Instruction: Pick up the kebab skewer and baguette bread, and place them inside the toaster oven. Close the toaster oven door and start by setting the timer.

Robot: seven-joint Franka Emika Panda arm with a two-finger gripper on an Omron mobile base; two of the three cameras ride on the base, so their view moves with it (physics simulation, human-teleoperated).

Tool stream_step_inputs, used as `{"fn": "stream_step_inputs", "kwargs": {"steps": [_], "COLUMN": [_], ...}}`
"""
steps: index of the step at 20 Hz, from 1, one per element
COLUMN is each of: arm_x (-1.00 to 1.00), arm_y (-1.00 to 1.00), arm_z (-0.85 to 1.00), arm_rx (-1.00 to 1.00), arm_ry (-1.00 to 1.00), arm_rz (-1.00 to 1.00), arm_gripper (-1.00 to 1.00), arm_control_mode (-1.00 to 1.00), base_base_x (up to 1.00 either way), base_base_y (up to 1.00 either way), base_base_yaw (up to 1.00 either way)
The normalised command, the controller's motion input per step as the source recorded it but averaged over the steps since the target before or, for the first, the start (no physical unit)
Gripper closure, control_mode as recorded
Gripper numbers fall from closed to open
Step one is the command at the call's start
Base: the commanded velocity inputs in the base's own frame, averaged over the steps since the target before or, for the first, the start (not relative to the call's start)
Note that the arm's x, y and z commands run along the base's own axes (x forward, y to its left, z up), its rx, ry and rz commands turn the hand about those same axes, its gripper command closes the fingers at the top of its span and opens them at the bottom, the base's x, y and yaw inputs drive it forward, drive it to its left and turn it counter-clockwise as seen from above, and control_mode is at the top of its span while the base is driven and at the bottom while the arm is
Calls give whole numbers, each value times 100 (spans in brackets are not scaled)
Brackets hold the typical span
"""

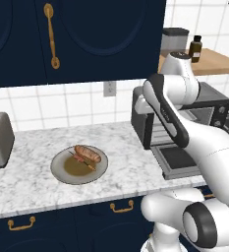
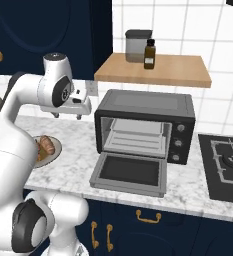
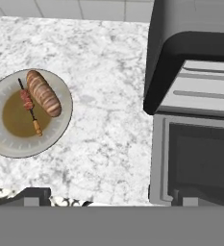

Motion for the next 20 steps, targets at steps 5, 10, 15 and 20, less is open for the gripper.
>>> {"fn": "stream_step_inputs", "kwargs": {"steps": [5,10,15,20], "arm_x": [0,-4,-71,-63], "arm_y": [0,0,-78,-100], "arm_z": [0,0,-27,-42], "arm_rx": [0,0,13,25], "arm_ry": [0,0,-31,-62], "arm_rz": [0,0,14,39], "arm_gripper": [-100,-100,-100,-100], "arm_control_mode": [-100,-100,-100,-100], "base_base_x": [0,0,0,0], "base_base_y": [0,0,0,0], "base_base_yaw": [0,0,0,0]}}
